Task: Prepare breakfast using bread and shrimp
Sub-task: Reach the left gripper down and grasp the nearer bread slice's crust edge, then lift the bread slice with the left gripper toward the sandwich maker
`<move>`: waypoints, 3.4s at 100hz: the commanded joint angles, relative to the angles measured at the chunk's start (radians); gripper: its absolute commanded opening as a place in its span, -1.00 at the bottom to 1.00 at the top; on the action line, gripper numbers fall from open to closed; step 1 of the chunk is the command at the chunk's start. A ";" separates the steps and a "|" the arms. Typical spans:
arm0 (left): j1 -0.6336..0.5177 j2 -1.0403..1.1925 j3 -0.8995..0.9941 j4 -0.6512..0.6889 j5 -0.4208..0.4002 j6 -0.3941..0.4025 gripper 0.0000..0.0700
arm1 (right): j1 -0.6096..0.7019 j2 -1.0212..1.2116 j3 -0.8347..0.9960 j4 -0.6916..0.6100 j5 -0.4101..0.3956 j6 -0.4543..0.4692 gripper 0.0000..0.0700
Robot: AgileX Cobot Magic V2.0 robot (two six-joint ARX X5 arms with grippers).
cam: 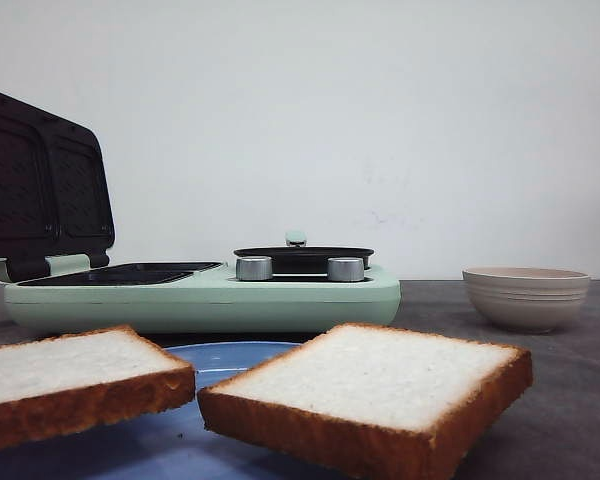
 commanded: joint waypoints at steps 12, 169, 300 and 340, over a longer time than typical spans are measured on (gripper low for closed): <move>-0.003 0.200 0.245 -0.105 0.026 0.084 -1.00 | 0.012 0.084 0.103 0.011 -0.039 -0.072 -1.00; -0.011 1.012 0.307 -0.686 0.512 0.260 0.05 | 0.156 0.144 0.208 -0.261 -0.374 0.002 0.26; -0.011 1.110 0.309 -0.687 0.691 0.273 -1.00 | 0.198 0.171 0.248 -0.240 -0.363 0.060 0.25; -0.011 0.925 0.360 -0.673 0.736 0.202 -1.00 | 0.198 0.171 0.248 -0.264 -0.340 0.048 0.25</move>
